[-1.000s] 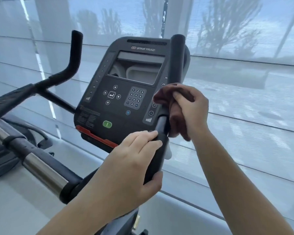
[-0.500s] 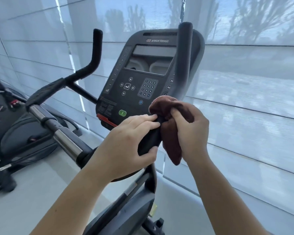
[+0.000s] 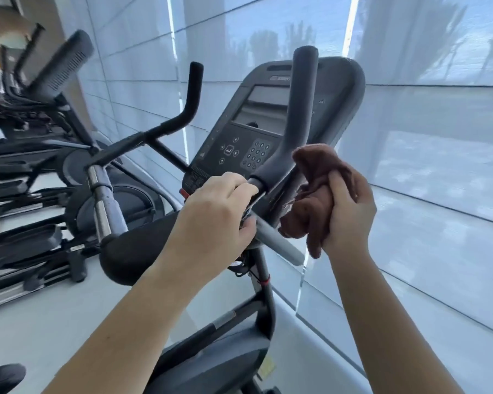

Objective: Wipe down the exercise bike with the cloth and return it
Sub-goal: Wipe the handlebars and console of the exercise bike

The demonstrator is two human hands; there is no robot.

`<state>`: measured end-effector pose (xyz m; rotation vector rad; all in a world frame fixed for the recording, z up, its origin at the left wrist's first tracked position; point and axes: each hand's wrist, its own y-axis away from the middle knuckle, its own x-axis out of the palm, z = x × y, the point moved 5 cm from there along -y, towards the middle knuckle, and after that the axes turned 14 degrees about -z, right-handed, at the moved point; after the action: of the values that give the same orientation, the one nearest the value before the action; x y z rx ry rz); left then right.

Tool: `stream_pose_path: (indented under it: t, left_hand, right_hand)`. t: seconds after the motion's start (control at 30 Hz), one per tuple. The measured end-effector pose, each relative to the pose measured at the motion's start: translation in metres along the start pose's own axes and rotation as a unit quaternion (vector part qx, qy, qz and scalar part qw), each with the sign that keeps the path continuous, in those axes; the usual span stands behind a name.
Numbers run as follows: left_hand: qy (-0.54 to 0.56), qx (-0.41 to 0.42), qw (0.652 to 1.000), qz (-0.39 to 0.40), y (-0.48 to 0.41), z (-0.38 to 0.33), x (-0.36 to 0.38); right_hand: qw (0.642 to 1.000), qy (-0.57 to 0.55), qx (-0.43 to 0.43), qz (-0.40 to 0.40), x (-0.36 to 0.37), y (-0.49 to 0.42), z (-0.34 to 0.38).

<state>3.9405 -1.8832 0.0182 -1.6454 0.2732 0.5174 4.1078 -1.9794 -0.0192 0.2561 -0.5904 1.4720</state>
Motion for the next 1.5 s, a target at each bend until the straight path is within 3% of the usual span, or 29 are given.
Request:
stream_pose_path:
  t: [0.2,0.37,0.5,0.6,0.77,0.97,1.17,1.37,1.5]
  left_hand:
    - [-0.053,-0.069,0.996,-0.025,-0.032,-0.021,0.048]
    - [-0.096,-0.087,0.991,-0.045,-0.033,-0.019,0.060]
    - [-0.106,-0.092,0.989,-0.050,-0.030,-0.018,0.064]
    - [-0.107,-0.094,0.988,-0.058,-0.031,-0.018,0.064]
    - [-0.076,-0.136,0.986,-0.066,-0.034,-0.014,0.060]
    - [-0.081,-0.143,0.983,-0.077,-0.037,-0.010,0.059]
    - [-0.065,-0.154,0.982,-0.083,-0.037,-0.008,0.057]
    - [-0.014,-0.223,0.974,-0.038,-0.043,0.000,0.056]
    - [-0.028,-0.226,0.973,-0.036,-0.044,-0.001,0.058]
  right_hand:
    - [0.992,-0.089,0.070,0.059,0.030,-0.058,-0.018]
    - [0.986,-0.113,0.013,0.118,0.075,-0.070,-0.003]
    - [0.983,-0.103,-0.028,0.150,0.056,-0.032,-0.028]
    - [0.982,-0.101,-0.059,0.151,0.060,-0.040,-0.026]
    - [0.977,-0.128,-0.012,0.169,0.093,-0.093,-0.010]
    - [0.977,-0.154,0.012,0.144,0.054,-0.012,-0.048]
    - [0.975,-0.134,-0.031,0.174,0.089,-0.081,-0.018]
    - [0.977,-0.126,-0.088,0.145,0.070,-0.028,-0.030]
    - [0.958,-0.087,-0.190,0.197,0.083,-0.059,-0.011]
